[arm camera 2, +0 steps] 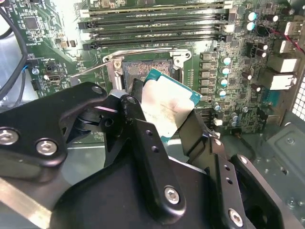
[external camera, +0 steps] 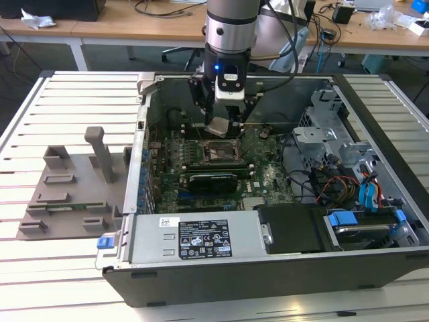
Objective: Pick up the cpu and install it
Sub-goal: 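Place the cpu into insertion slot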
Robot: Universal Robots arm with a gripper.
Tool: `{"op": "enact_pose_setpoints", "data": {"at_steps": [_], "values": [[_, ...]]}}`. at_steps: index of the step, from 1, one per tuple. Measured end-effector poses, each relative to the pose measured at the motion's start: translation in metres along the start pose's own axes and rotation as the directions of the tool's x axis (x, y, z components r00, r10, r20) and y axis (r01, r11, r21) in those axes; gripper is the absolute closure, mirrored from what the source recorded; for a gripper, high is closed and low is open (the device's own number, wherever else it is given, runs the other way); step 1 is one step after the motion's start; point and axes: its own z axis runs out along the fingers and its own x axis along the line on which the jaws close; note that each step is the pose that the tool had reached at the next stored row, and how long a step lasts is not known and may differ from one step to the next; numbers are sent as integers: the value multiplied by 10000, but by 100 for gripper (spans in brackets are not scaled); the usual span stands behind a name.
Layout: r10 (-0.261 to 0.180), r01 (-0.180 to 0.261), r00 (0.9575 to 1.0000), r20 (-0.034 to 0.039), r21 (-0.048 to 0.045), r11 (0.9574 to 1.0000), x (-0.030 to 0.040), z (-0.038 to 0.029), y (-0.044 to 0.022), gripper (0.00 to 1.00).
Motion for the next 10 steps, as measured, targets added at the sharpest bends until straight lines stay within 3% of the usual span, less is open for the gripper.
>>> {"op": "enact_pose_setpoints", "data": {"at_steps": [10], "values": [[886,-886,9961,-23,2,9961,0,0,0,45]]}}
